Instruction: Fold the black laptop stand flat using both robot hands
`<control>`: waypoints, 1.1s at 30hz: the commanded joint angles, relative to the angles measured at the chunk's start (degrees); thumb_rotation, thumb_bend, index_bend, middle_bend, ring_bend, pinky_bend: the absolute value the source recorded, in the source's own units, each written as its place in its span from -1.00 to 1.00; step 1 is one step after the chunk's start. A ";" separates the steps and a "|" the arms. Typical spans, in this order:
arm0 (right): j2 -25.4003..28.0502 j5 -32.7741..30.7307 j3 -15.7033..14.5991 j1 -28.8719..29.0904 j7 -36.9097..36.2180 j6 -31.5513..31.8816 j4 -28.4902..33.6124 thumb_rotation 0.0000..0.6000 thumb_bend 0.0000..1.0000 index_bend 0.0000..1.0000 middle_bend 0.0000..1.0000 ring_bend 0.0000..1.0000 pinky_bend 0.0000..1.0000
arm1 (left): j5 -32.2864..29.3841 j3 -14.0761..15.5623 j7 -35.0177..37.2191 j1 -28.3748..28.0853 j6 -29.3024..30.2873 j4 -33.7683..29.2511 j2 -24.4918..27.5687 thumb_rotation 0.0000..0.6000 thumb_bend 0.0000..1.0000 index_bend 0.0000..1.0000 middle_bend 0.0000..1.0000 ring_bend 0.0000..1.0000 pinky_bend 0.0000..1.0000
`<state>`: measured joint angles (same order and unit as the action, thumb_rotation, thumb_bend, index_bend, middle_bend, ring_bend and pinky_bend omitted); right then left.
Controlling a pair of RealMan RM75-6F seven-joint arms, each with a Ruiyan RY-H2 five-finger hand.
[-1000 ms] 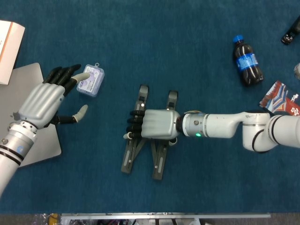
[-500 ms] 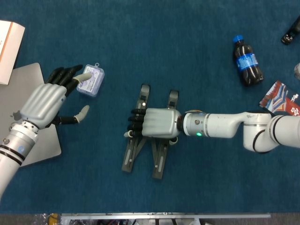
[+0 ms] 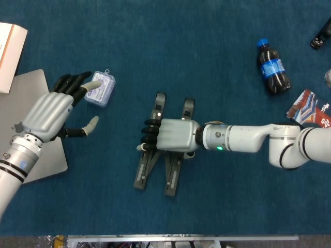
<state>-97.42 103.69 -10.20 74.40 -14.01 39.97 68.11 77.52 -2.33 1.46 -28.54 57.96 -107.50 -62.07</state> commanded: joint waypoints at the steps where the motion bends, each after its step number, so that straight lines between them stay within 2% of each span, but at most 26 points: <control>1: 0.08 -0.03 0.12 -0.21 0.17 0.38 0.18 1.00 -0.70 -1.00 -0.20 -1.00 -1.00 | 0.12 -0.03 0.08 0.01 0.06 -0.04 0.02 -0.08 -0.25 -0.78 -1.00 -1.00 -1.00; 9: 0.37 0.05 0.20 -0.49 0.60 0.77 0.59 1.00 -0.68 -1.00 -0.09 -0.93 -1.00 | 0.34 0.00 0.23 0.05 0.01 -0.18 0.14 -0.09 -0.25 -0.78 -1.00 -1.00 -1.00; 17: 0.35 0.17 0.15 -0.90 0.78 1.24 0.67 1.00 -0.66 -1.00 0.06 -0.77 -1.00 | 0.44 -0.03 0.53 0.03 -0.11 -0.12 0.17 -0.08 -0.25 -0.78 -1.00 -1.00 -1.00; 33: 0.62 0.75 -0.23 -1.47 0.94 2.06 0.98 1.00 -0.62 -1.00 0.18 -0.64 -1.00 | 0.59 -0.08 0.93 -0.06 -0.32 0.30 -0.15 -0.09 -0.25 -0.78 -1.00 -1.00 -1.00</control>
<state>-96.81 104.35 -10.37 72.97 -13.10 41.90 69.09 78.11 -2.40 2.39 -28.60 57.64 -107.20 -62.21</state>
